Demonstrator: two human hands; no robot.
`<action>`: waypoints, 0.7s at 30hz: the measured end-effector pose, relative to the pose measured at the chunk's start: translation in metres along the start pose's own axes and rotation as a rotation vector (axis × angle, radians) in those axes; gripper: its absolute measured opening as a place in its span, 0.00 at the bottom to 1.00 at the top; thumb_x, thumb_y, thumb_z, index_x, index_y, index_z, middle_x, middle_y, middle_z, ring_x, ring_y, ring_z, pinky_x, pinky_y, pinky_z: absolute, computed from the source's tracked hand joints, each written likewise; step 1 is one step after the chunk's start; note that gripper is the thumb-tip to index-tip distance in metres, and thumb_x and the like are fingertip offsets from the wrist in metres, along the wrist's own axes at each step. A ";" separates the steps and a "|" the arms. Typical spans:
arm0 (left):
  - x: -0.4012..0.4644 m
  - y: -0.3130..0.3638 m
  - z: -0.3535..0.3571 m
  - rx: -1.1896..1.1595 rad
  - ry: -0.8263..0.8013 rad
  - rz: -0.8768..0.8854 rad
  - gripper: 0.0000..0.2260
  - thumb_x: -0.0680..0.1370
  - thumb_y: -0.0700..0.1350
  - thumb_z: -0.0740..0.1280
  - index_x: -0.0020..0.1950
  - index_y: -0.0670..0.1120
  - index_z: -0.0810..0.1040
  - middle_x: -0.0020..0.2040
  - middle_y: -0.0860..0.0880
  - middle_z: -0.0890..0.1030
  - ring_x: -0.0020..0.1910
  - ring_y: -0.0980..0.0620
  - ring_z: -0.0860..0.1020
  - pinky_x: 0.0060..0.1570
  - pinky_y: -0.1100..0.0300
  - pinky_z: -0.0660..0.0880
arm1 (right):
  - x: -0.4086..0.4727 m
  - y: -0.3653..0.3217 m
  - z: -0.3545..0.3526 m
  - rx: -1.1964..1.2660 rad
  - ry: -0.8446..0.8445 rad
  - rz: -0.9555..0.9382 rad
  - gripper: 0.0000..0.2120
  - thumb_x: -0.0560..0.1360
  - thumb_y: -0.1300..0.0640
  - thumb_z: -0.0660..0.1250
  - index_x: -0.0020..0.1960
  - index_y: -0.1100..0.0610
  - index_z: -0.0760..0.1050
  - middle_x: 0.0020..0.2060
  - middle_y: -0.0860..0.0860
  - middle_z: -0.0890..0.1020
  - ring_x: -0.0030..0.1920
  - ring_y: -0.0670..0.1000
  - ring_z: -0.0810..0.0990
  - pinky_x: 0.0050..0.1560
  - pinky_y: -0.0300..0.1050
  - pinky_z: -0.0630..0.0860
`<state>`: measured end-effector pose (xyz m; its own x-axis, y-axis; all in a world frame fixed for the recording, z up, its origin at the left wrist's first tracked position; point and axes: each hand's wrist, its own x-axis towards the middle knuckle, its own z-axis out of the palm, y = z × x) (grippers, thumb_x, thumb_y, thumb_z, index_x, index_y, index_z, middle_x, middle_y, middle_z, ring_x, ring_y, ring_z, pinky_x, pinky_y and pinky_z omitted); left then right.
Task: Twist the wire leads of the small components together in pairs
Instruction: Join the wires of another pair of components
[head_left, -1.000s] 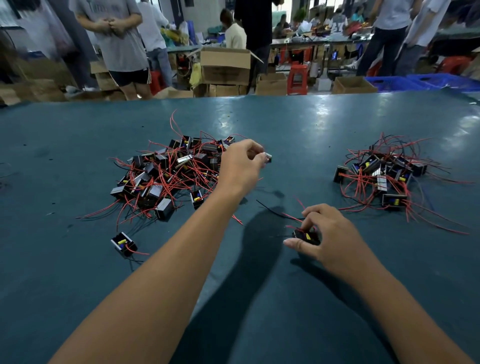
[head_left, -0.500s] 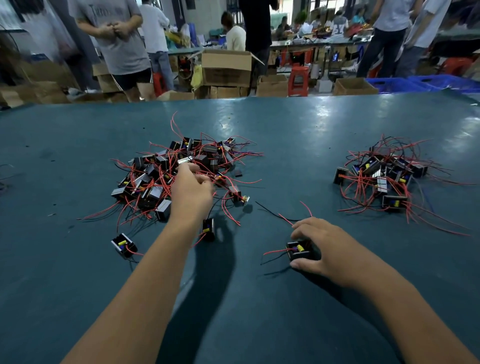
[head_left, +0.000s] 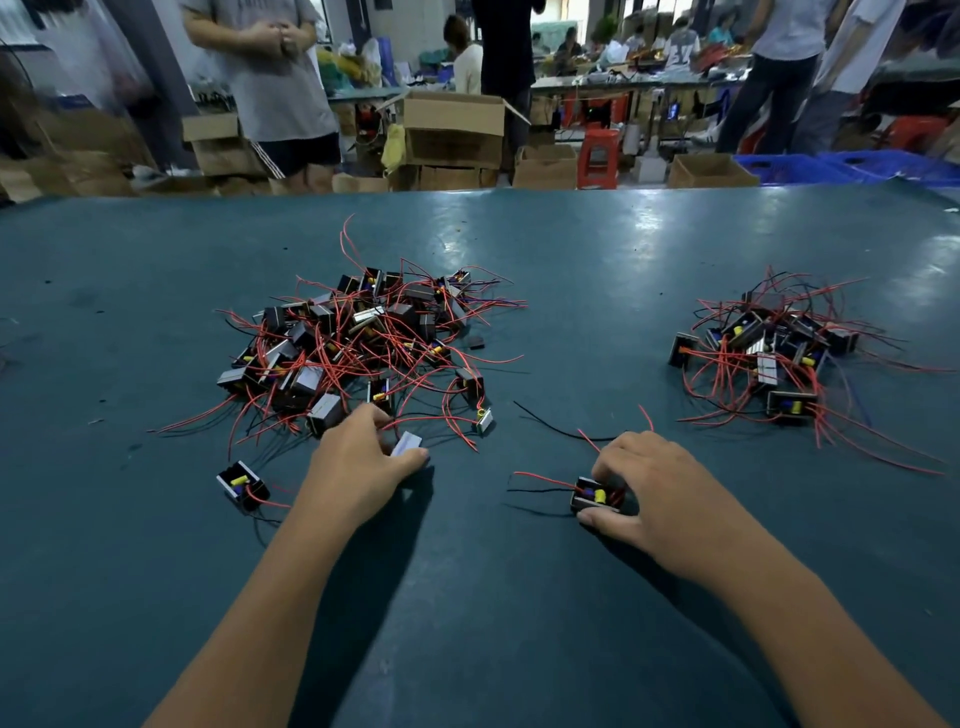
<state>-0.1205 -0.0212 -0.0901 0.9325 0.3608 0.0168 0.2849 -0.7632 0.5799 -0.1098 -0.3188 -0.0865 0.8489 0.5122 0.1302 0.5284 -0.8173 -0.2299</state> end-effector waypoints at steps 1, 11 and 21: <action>0.000 -0.003 -0.004 -0.043 -0.002 -0.021 0.24 0.72 0.53 0.77 0.62 0.46 0.73 0.44 0.51 0.80 0.43 0.52 0.78 0.40 0.55 0.70 | 0.000 0.000 0.000 -0.005 0.003 0.013 0.14 0.74 0.38 0.67 0.50 0.47 0.72 0.48 0.42 0.73 0.51 0.46 0.69 0.54 0.41 0.65; -0.009 -0.015 -0.046 0.100 0.478 0.030 0.08 0.76 0.51 0.72 0.50 0.49 0.80 0.45 0.50 0.83 0.47 0.43 0.79 0.46 0.49 0.76 | 0.001 -0.002 0.001 -0.054 0.030 0.120 0.16 0.76 0.36 0.63 0.50 0.49 0.72 0.47 0.43 0.75 0.51 0.47 0.71 0.56 0.43 0.67; -0.020 0.024 -0.026 -0.399 0.569 0.678 0.08 0.80 0.43 0.67 0.58 0.45 0.78 0.53 0.49 0.77 0.51 0.49 0.77 0.53 0.57 0.73 | 0.001 -0.001 0.004 -0.016 0.053 0.128 0.14 0.74 0.37 0.65 0.46 0.47 0.71 0.43 0.42 0.74 0.48 0.47 0.72 0.54 0.44 0.68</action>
<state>-0.1378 -0.0327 -0.0553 0.5943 0.1966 0.7798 -0.4676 -0.7044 0.5340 -0.1096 -0.3161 -0.0897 0.9086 0.3890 0.1519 0.4154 -0.8793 -0.2329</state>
